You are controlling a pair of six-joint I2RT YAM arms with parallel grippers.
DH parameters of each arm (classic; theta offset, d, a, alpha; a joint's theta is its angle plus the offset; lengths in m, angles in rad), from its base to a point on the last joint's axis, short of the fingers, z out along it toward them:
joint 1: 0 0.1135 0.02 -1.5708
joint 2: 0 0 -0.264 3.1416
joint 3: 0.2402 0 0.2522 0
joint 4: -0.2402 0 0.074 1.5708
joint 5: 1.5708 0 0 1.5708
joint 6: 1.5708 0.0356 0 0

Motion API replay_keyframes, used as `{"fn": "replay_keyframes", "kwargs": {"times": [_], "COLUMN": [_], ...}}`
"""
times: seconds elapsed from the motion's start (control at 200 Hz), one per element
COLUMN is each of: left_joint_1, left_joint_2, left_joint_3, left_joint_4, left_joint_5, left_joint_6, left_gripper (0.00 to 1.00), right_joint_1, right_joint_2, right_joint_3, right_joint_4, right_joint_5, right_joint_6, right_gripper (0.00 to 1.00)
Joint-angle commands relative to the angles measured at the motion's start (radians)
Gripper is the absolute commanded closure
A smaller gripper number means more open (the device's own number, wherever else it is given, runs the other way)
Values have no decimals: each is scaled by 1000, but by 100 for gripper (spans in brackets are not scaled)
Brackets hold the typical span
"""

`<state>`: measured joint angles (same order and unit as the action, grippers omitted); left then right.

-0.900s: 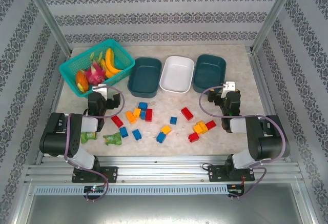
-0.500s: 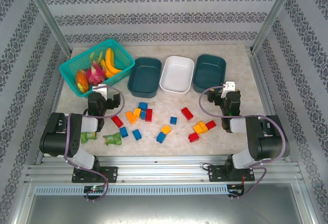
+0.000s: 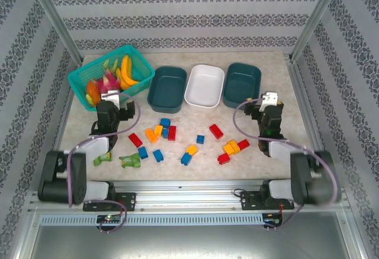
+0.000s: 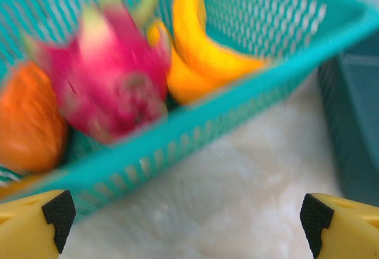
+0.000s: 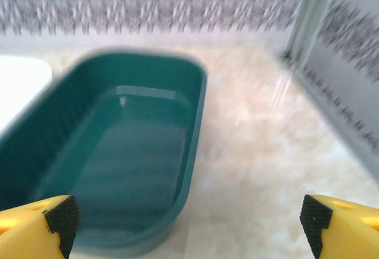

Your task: Sort the legos into containers by color

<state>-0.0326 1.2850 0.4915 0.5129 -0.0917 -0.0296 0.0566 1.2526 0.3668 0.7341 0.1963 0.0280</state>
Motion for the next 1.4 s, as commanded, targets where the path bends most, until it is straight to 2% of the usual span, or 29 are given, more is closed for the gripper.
{"fn": "replay_keyframes", "kwargs": {"times": [0.0, 0.125, 0.195, 0.235, 0.28, 0.315, 0.355, 0.385, 0.49, 0.545, 0.61, 0.674, 0.799, 0.969, 1.039, 1.119, 1.194, 1.394], "left_joint_1": [-38, -125, -171, -186, -191, -188, -183, -183, -160, -171, -225, -324, -511, -633, -669, -696, -716, -759], "left_joint_2": [-170, -288, -302, -304, -301, -290, -268, -246, -161, -108, -49, -2, 81, 123, 150, 179, 198, 197], "left_joint_3": [81, 193, 257, 293, 356, 457, 593, 655, 737, 780, 833, 873, 903, 829, 832, 829, 828, 824], "left_joint_4": [-190, -310, -346, -364, -431, -636, -895, -993, -1022, -1046, -1119, -1183, -1288, -1208, -1195, -1174, -1175, -1177], "left_joint_5": [-117, -203, -223, -224, -246, -259, -195, -158, 94, 211, 246, 236, 167, 224, 279, 414, 494, 492], "left_joint_6": [-13, 20, 47, 32, -103, -299, -426, -476, -529, -530, -511, -448, -382, -431, -411, -366, -327, -271], "left_gripper": [0, 0, 0, 0, 0, 0, 0, 0, 0, 0, 0, 0, 0, 0, 0, 0, 0, 0], "right_joint_1": [58, 120, 123, 105, 68, 35, -12, -18, 25, 35, 50, 70, 77, 72, 61, 54, 50, 33], "right_joint_2": [-204, -336, -324, -299, -276, -269, -269, -269, -237, -207, -174, -150, -162, -126, -82, -31, 7, 34], "right_joint_3": [97, 388, 582, 676, 750, 754, 723, 718, 823, 875, 911, 915, 815, 709, 690, 647, 596, 446], "right_joint_4": [-179, -527, -806, -973, -1153, -1190, -1130, -1128, -1392, -1518, -1662, -1757, -1784, -1740, -1727, -1696, -1671, -1529], "right_joint_5": [147, 253, 269, 204, 82, -24, -217, -268, -136, -121, -119, -134, -214, -297, -345, -413, -440, -463], "right_joint_6": [-11, 65, 269, 425, 601, 684, 673, 677, 699, 718, 754, 781, 851, 881, 900, 937, 989, 1126], "right_gripper": [2, 2, 2, 2, 2, 2, 2, 2, 5, 9, 15, 22, 29, 29, 30, 33, 34, 40]}}
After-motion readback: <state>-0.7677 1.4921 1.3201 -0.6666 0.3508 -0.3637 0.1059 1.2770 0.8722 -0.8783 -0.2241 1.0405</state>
